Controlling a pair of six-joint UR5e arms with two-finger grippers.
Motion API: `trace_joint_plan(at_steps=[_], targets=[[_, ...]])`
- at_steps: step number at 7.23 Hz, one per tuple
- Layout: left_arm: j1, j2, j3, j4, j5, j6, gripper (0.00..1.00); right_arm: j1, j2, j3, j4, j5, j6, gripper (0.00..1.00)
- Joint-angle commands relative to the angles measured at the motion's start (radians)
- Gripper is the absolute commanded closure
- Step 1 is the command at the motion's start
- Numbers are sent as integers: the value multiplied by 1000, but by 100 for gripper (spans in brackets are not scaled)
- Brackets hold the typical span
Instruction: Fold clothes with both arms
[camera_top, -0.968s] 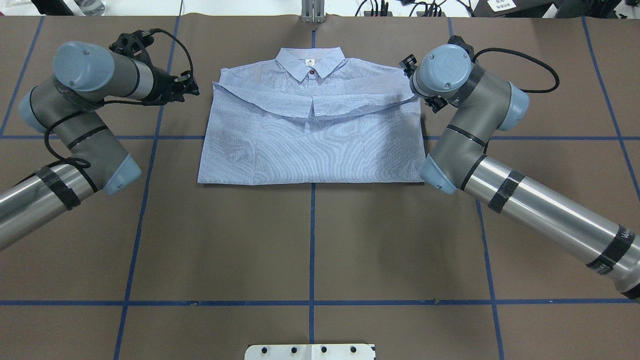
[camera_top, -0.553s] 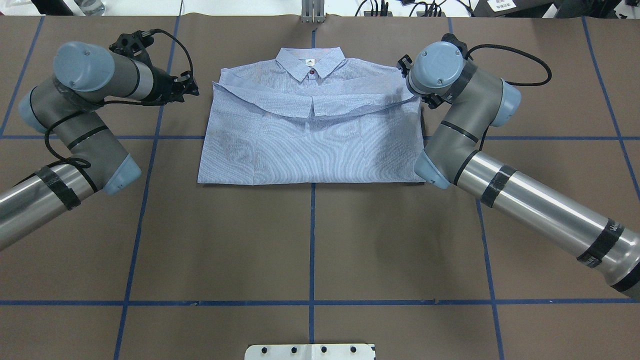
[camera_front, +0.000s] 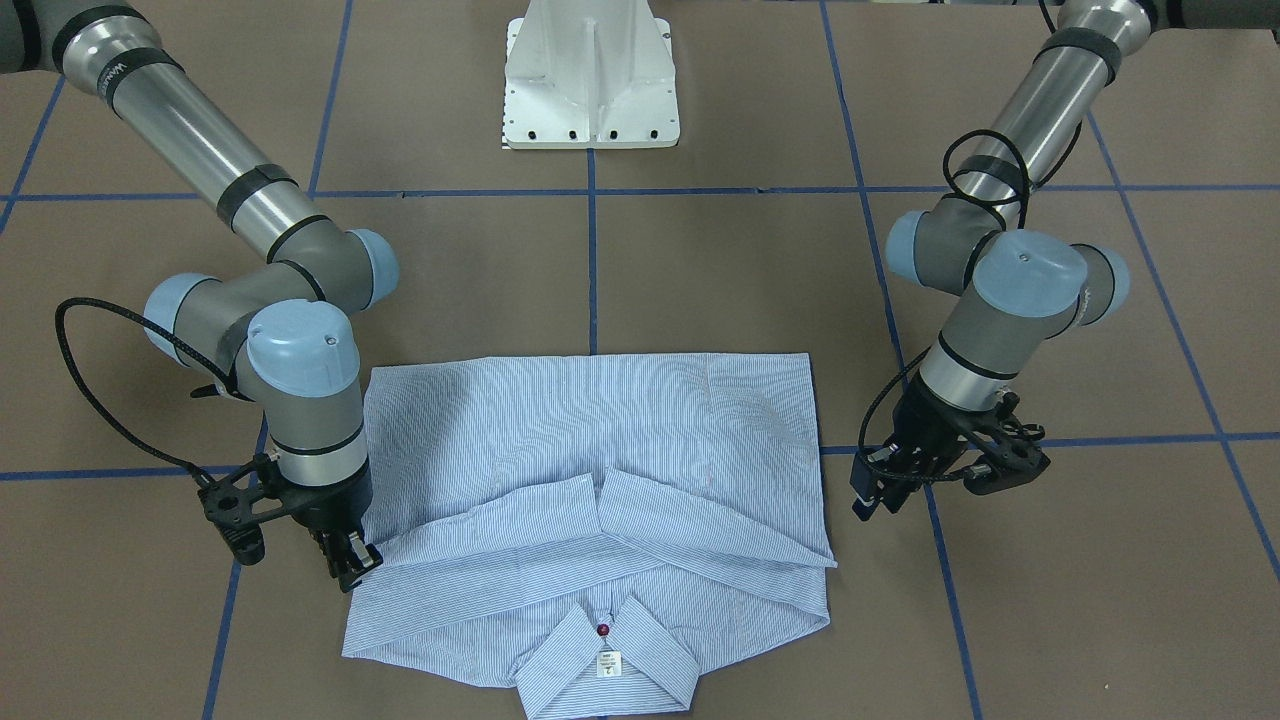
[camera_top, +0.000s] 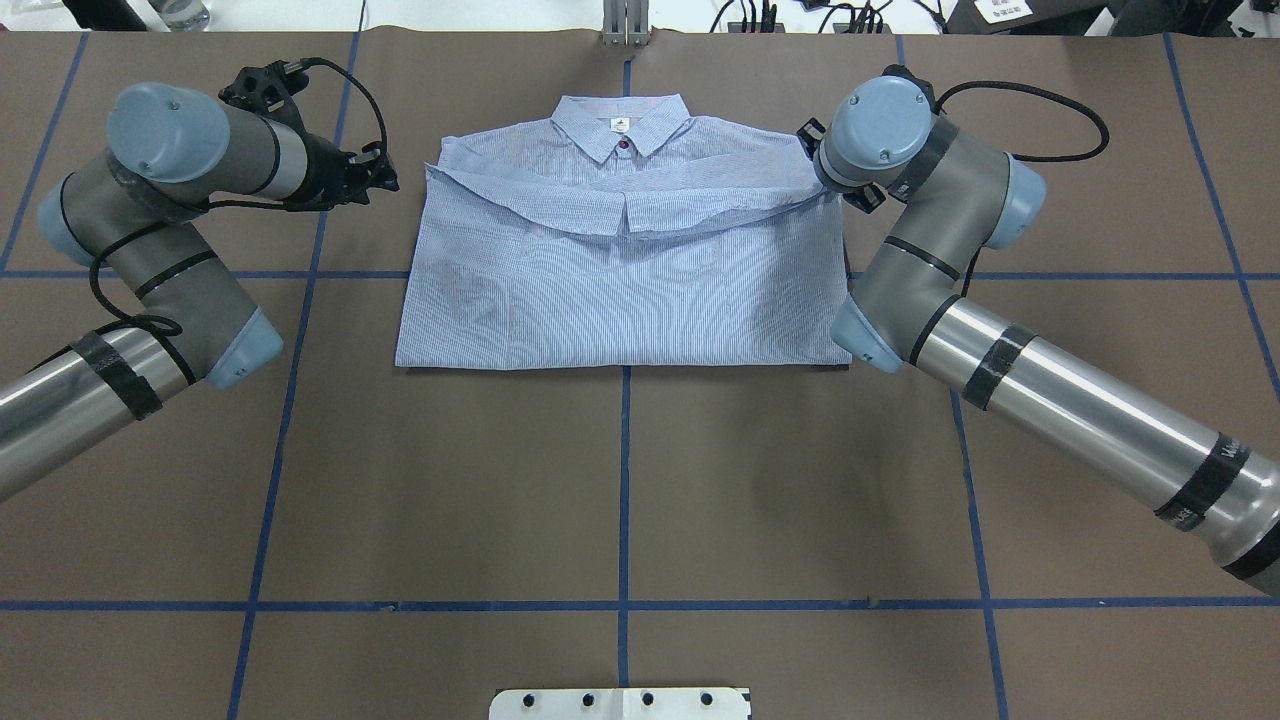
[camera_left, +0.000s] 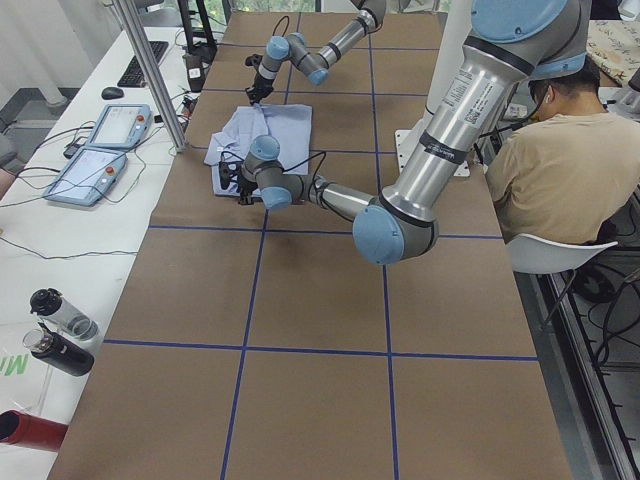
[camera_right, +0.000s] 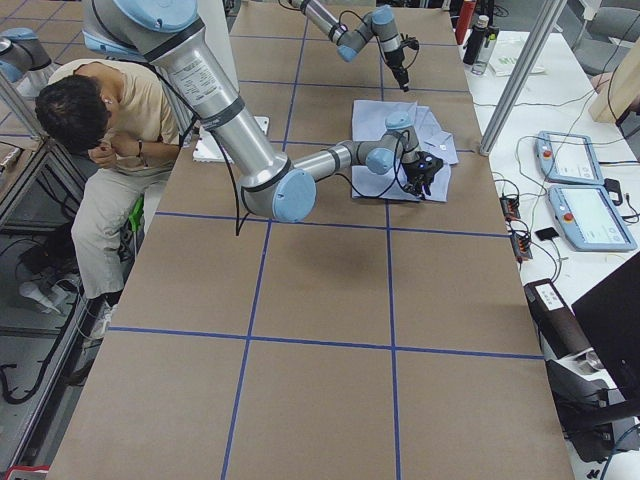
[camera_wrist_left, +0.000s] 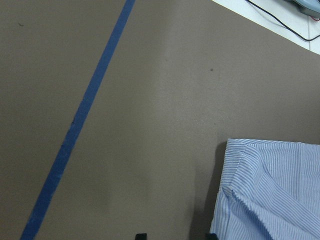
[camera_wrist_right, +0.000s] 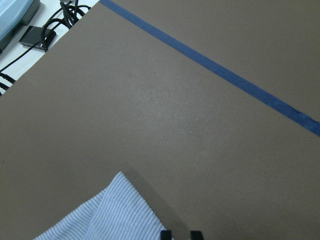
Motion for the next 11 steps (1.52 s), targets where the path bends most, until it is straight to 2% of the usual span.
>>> trace_joint_plan(at_steps=[1, 2, 3, 5, 8, 11], targets=[[0, -2, -1, -1, 0, -1, 51, 57, 12, 4, 0, 95, -60, 100], [0, -2, -1, -1, -2, -1, 51, 85, 26, 3, -3, 134, -77, 100], [0, 0, -1, -3, -2, -1, 51, 91, 44, -4, -6, 134, -78, 100], [0, 0, 1, -3, -2, -1, 51, 91, 108, -83, -5, 133, -82, 100], [2, 1, 1, -3, 0, -1, 51, 87, 135, -196, 2, 84, -83, 100], [2, 1, 1, -3, 0, -1, 51, 62, 156, -218, 2, 56, -85, 100]])
